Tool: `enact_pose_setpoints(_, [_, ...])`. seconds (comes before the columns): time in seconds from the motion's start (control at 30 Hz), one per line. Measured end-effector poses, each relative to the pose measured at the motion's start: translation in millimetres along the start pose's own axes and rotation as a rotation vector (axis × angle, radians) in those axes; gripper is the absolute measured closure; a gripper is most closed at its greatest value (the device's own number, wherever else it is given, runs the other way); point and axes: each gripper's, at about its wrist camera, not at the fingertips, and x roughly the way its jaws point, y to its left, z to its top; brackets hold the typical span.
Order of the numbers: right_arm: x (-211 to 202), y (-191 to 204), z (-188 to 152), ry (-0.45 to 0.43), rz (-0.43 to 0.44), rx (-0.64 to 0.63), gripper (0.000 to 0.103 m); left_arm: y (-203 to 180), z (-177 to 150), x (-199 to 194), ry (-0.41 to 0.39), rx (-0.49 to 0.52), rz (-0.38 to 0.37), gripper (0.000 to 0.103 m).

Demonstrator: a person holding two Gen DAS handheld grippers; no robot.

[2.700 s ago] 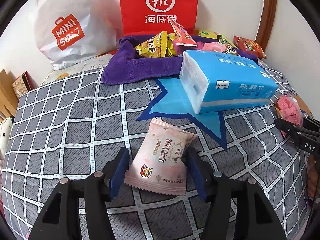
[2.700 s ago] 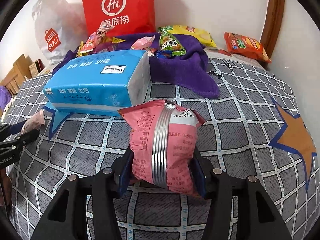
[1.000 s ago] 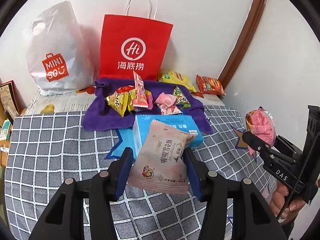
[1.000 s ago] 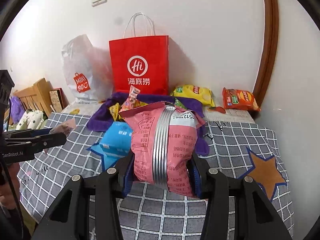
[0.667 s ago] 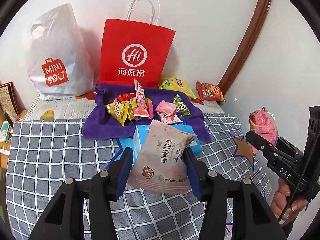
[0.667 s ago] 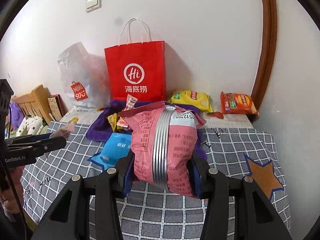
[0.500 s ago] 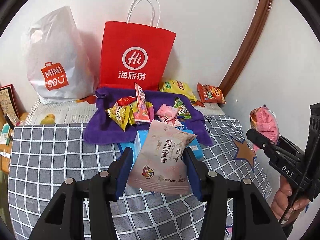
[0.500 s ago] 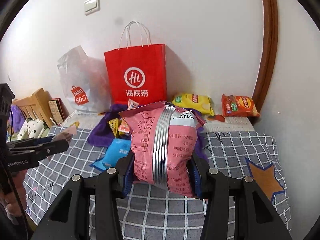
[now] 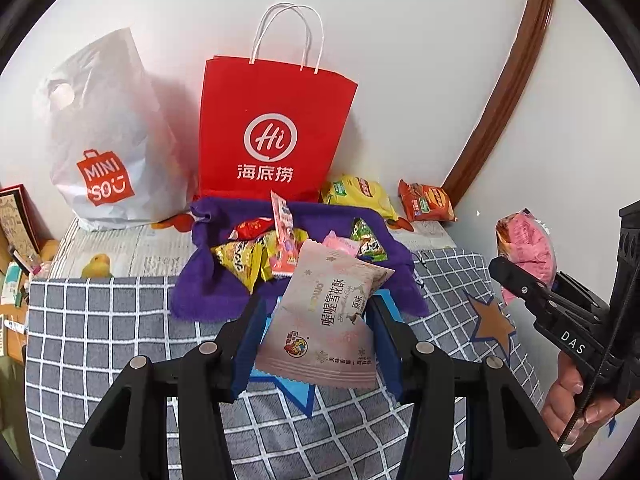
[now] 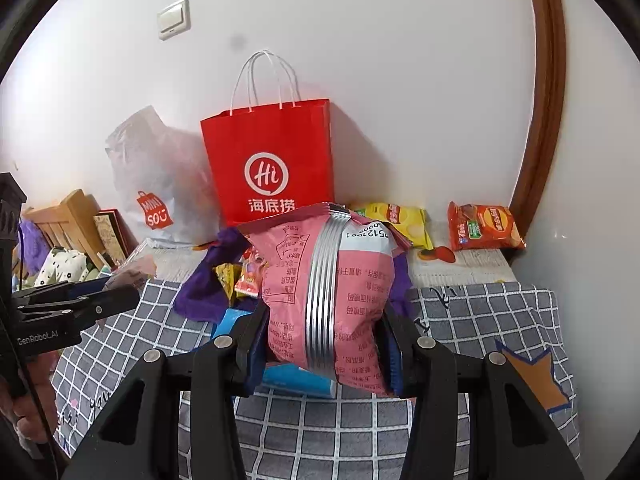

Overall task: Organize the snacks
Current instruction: 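Carry the pink chip bag with the right gripper toward the cloth while the left carries the pale packet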

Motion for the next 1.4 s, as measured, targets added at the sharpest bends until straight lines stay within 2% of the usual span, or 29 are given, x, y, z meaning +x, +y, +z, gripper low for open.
enact_pose_setpoints(0.77, [42, -6, 38, 0.020, 0.008, 0.032, 0.056, 12, 44, 23, 0.000, -0.016, 0.003, 0.054])
enact_pose_setpoints(1.4, [103, 10, 77, 0.031, 0.040, 0.034, 0.056, 32, 92, 65, 0.001, -0.033, 0.002, 0.054])
